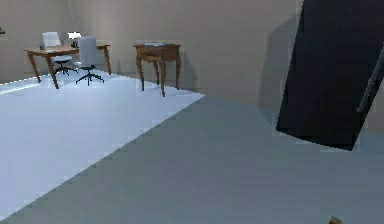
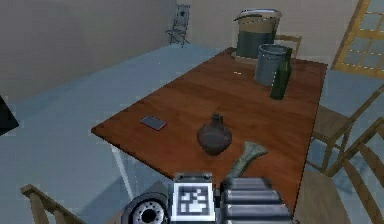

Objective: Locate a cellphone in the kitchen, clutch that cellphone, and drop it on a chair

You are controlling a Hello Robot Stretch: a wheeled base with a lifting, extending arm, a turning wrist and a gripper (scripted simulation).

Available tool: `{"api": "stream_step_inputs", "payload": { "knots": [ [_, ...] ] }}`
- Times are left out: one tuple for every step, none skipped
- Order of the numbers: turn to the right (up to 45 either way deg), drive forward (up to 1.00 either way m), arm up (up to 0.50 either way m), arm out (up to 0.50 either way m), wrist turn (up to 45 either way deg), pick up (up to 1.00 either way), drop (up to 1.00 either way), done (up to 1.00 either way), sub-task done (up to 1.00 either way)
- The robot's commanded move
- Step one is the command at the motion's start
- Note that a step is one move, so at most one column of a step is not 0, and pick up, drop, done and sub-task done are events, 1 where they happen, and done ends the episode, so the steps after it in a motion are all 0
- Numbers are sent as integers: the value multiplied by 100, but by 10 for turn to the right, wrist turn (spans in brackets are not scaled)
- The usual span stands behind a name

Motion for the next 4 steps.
{"api": "stream_step_inputs", "payload": {
  "knots": [
    [0, 0, 0, 50, 0, 0, 0, 0, 0],
    [0, 0, 0, 0, 450, 0, 0, 0, 0],
    [0, 0, 0, 0, 450, 0, 0, 0, 0],
    [0, 0, 0, 0, 450, 0, 0, 0, 0]
  ]
}}
